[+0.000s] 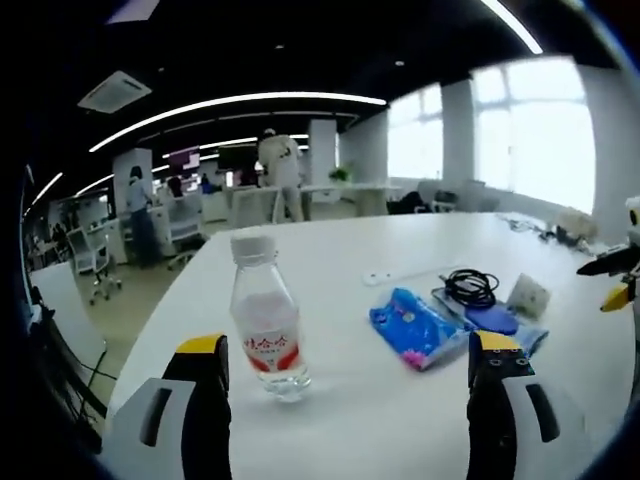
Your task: Arrange the tabletop items into an orderly group along one side of the table until the central work area is clear of visible clutter.
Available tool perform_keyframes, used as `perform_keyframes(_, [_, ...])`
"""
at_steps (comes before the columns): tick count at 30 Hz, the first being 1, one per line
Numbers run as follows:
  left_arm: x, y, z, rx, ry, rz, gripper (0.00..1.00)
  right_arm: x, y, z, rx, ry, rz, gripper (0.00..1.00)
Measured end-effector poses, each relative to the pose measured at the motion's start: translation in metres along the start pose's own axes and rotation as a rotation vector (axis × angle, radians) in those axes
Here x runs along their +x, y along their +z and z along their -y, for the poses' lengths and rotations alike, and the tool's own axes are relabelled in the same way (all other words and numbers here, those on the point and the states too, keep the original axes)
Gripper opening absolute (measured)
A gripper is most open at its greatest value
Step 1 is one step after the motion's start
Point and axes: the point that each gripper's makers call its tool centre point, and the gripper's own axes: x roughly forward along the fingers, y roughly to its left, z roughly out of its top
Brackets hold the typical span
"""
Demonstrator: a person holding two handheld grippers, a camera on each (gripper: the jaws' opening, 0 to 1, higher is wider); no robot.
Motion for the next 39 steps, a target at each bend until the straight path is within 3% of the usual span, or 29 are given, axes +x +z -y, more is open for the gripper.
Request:
perform_keyframes(5, [-0.009,0.003,0.015,-0.005,-0.059,0.002,0.99,0.006,-0.005,0.014,0.008,-0.013,-0.015,0.78])
perform_keyframes(10, [-0.014,0.013,0.025,-0.008,-0.096,0.046,0.99,0.013,-0.007,0.031,-0.008,-0.038,-0.030,0.77])
perform_keyframes(17, [-0.019,0.008,0.036,-0.016,-0.119,0.021,0.99,0.023,-0.011,0.052,0.009,-0.058,-0.032,0.76])
perform_keyframes(30, [-0.033,0.002,0.051,0.030,-0.159,-0.035,0.99,0.052,-0.020,0.068,0.016,-0.064,-0.063,0.67])
perform_keyframes(39, [-0.041,-0.005,0.060,0.012,-0.187,-0.055,0.99,0.067,-0.031,0.079,0.026,-0.084,-0.101,0.62])
